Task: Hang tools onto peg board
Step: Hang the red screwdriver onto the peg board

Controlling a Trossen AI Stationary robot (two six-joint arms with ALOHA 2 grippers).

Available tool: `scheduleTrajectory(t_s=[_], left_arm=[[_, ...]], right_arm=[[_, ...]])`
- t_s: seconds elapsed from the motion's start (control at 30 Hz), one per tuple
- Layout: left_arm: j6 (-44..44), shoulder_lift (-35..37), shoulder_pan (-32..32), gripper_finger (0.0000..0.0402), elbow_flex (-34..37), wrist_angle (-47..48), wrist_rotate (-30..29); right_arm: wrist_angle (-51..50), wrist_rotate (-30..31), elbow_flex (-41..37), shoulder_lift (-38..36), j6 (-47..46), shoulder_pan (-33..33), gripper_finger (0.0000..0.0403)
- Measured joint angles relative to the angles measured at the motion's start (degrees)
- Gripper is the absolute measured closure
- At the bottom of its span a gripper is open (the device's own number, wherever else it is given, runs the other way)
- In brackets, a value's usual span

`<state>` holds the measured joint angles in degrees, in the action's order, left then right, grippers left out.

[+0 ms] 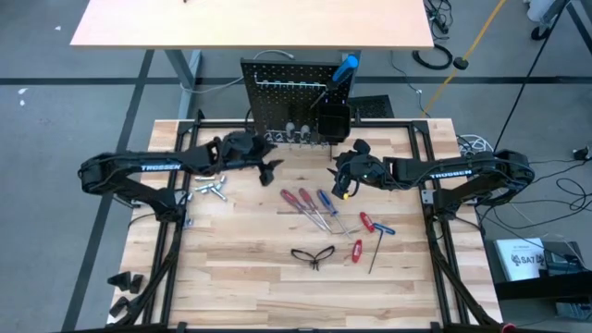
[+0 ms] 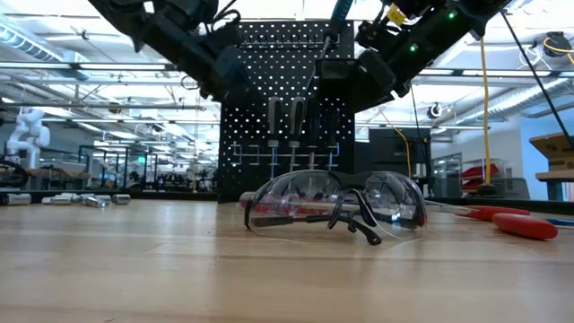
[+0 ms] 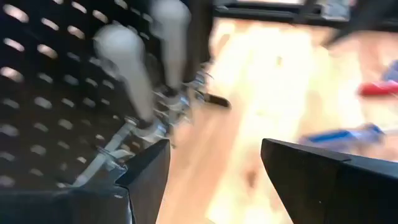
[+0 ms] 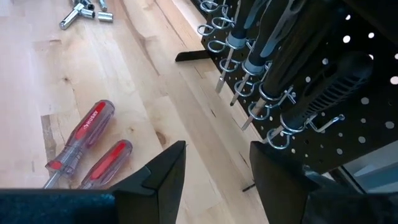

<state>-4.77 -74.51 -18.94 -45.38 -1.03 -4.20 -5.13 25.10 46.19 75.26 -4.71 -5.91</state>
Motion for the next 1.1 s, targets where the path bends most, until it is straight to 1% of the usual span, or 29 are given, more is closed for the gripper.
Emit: scheduleTrajectory(t_s=[0.1,0.23,0.33,0.47,0.53,0.57,0.7,0.83,1.0,1.1], left_arm=[[0.0,1.3,2.1,0.0142,2.3,-0.6,2.9],[0.0,1.5,4.9,0.0142,7.6,-9.6,8.0],[0.1,0.0,6.3,0.0142,13.2,-24.1,10.8],[2.0,-4.0,7.1,0.0142,19.8,-46.5,11.6],[3.7,-6.5,7.1,0.0142,21.9,-54.7,11.6],[4.5,-7.7,7.1,0.0142,22.5,-57.1,11.6],[6.0,-10.9,7.2,0.0142,22.7,-58.6,12.1],[6.0,-11.9,8.0,0.0142,22.8,-58.6,14.1],[5.7,-10.4,8.4,0.0142,23.6,-57.5,14.5],[4.2,-6.3,7.6,0.0142,25.1,-53.7,11.1]], right_arm=[[-0.2,-2.2,0.0,0.0,-0.7,0.0,0.0232],[-0.1,-7.5,0.0,0.0,-3.5,0.0,0.0232],[0.2,-9.8,0.0,0.0,-5.8,0.0,0.0232],[0.3,-10.2,0.0,0.2,-10.9,0.2,0.0232],[0.8,-10.2,0.0,0.8,-13.5,0.7,0.0232],[1.0,-10.2,0.0,1.5,-14.5,1.1,0.0232],[5.0,-10.5,0.0,6.0,-17.2,2.8,0.0232],[9.2,-10.5,0.0,11.2,-17.0,4.2,0.0232],[8.4,-10.5,0.0,14.3,-23.3,5.5,0.0232],[8.1,-10.5,-0.1,14.8,-25.5,7.0,0.0232]])
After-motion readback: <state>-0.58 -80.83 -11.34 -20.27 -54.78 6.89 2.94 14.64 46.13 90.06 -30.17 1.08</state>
